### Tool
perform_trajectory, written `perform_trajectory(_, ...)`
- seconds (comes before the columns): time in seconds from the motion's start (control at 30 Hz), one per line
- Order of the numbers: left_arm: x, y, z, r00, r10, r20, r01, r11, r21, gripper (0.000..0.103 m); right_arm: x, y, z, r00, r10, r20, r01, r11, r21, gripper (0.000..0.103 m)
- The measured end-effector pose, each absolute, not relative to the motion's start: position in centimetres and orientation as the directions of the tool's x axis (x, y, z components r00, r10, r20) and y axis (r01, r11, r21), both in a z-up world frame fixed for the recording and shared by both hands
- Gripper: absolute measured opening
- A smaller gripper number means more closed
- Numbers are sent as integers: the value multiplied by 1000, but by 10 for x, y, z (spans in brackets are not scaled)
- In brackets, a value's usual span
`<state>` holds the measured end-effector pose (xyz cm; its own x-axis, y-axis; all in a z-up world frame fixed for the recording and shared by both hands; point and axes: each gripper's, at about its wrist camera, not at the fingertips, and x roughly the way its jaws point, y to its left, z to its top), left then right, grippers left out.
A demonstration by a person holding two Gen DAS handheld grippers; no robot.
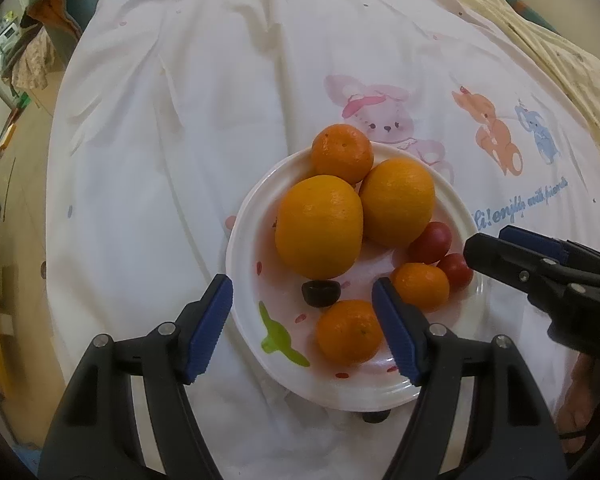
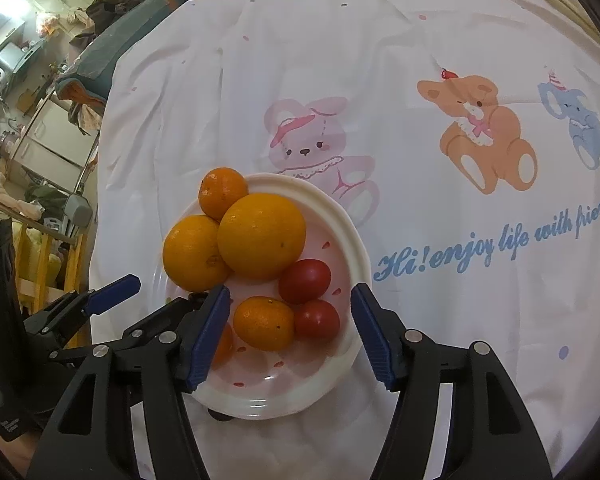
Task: Organize fruits
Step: 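Lift both tools away from the plate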
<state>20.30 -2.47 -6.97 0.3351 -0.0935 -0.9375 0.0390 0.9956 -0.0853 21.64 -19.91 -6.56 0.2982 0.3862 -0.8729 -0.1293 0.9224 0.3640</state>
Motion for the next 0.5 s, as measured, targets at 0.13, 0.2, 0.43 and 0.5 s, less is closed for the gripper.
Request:
perform_trajectory(0.13,196,-23,-63,347,-102,-932,47,995,-92,69,211,-203,-58,311,386,-868,-127,922,365,66)
perform_trajectory(0.2,191,-22,-59,355,-96,-930,59,995,-80,69,207,-204,-55,317,384,-867,-126,923,362,66)
perform_trajectory(0.43,176,-12,-41,384,-106,-917,27,994,-104,69,188,-208,-37,348,370,-861,-128,929,347,66)
perform_trajectory(0.5,169,-10,-37,390,-126,-912,22,992,-128,69,181,-209,-31,363,361,-859,-126,932,339,66)
